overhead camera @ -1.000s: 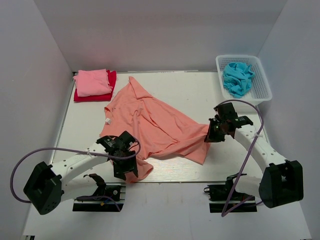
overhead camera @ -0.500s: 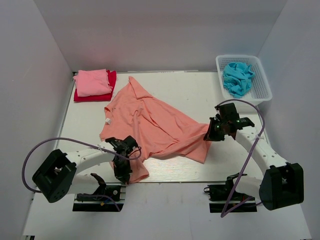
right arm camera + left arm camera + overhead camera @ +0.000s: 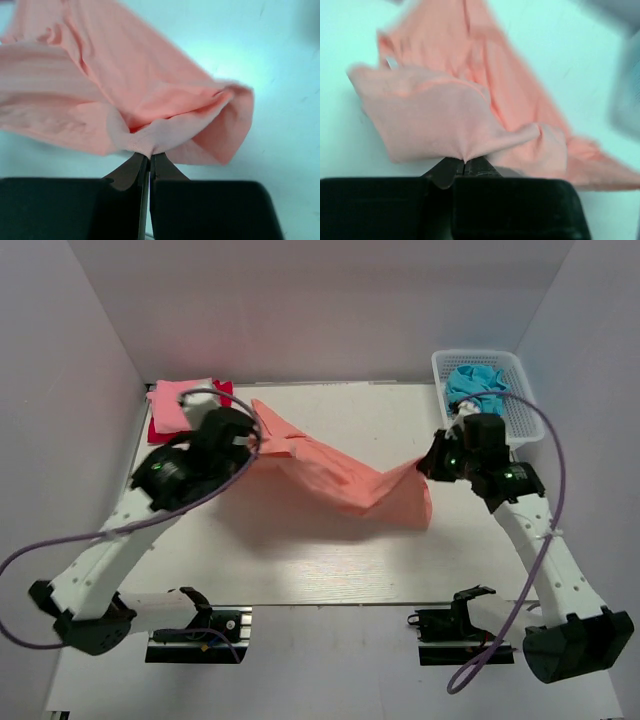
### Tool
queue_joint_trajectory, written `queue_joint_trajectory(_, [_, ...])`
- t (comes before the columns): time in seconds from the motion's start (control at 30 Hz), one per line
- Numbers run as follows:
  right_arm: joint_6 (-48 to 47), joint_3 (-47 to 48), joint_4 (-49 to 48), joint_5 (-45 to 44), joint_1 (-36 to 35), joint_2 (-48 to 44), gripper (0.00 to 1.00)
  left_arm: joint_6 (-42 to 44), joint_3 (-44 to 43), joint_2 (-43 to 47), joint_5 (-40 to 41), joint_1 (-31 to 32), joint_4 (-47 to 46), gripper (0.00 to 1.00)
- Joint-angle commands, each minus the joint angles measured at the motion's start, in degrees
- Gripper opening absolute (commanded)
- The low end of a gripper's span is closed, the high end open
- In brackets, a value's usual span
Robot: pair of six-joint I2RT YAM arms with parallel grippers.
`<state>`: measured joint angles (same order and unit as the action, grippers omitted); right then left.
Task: Fold and stack the t-shirts
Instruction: Flatten out the tshirt
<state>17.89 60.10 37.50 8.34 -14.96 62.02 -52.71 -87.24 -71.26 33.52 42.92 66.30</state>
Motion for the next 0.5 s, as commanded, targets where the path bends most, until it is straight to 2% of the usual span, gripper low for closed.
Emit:
queue_joint_trajectory(0.0, [-2.2,9.0,-2.1,-8.1,0.5,-2.7,0.00,3.3,-7.7,6.0,19.7,-0.3,0.7,0.00])
queue_joint_trajectory(0.07, [-2.8,10.9,-3.0,-12.7,0.4,-2.7,0.00,8.0,-9.6,8.9,23.6,-0.3,-3.3,0.00])
queue_joint_trajectory(0.1, [-3.1,14.7,-2.8,-14.2,0.5,-2.5,0.00,9.6,-10.8,10.1,24.7,-0.3,-8.3,0.00])
queue_joint_trajectory(0.13, [-4.3,16.0,-2.8,-16.4,0.4,-2.5,0.00,15.1,-10.8,12.9,26.3,-0.3,-11.9,0.00])
queue_joint_trajectory(0.2, [-6.4,20.8,-3.6,-19.2,0.5,-2.6,0.00,21.1,-10.3,15.6,27.4,-0.3,-23.3,0.00])
queue_joint_trajectory(0.33, [-9.4,28.6,-3.7,-22.2,0.5,-2.0,0.00,33.7,-9.8,20.0,26.3,-0.3,-37.8,0.00])
queue_joint_trajectory(0.47, [-13.2,36.4,-3.9,-22.0,0.4,-2.1,0.00,38.4,-15.6,20.0,21.8,0.2,-40.5,0.00])
